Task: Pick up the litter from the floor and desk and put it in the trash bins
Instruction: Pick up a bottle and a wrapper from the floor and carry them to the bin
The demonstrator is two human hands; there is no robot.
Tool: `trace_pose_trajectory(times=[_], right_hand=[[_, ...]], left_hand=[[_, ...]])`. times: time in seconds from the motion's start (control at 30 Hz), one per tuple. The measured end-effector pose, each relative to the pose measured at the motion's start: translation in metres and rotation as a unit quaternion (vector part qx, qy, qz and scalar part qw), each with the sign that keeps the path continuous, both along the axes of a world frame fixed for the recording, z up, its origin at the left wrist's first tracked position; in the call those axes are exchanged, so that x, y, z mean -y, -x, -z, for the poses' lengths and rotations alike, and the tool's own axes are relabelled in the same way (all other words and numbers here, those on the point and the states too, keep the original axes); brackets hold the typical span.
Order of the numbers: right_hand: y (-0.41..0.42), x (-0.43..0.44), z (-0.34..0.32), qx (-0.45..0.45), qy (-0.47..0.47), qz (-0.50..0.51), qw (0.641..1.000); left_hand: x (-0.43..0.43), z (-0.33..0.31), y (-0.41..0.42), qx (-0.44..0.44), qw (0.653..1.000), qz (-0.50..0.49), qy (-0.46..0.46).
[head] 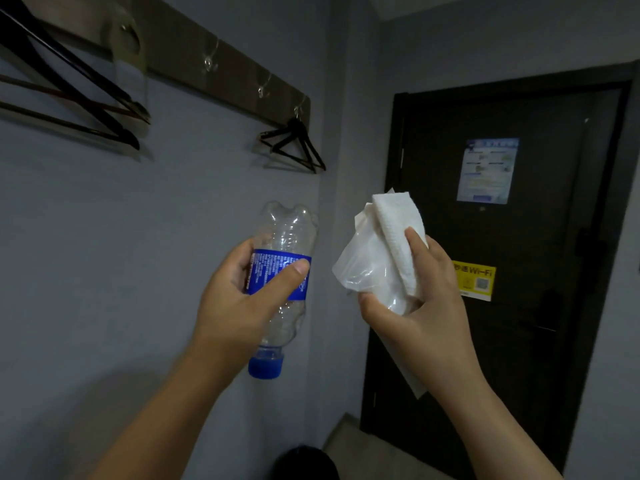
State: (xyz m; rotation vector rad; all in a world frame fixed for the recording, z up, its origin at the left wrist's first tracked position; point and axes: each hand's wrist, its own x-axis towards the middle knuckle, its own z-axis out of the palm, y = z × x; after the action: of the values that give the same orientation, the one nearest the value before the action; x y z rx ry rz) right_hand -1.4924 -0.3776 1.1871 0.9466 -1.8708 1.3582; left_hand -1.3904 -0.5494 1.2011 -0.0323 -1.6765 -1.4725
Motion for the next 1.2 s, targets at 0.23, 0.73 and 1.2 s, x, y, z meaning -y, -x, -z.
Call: trace_pose_trajectory(times=[0.23,0.73,1.2], right_hand=[[0.108,0.075,0.019,0.016,-0.006,-0.015,1.000],[0.314,0.253,0.077,0.085,-0.064,-0.045,0.993],[0.501,0.373,0.222,0.221,-0.184,-0.227,0.930]], left_hand=[[0.076,0.023,0.102,0.034,0.998,-0.050,0.018],[0.248,0.086,0.288,0.120,0.986,-0.109,-0.043],[0.312,0.252,0.419,0.252,0.911,-0.278,-0.171]])
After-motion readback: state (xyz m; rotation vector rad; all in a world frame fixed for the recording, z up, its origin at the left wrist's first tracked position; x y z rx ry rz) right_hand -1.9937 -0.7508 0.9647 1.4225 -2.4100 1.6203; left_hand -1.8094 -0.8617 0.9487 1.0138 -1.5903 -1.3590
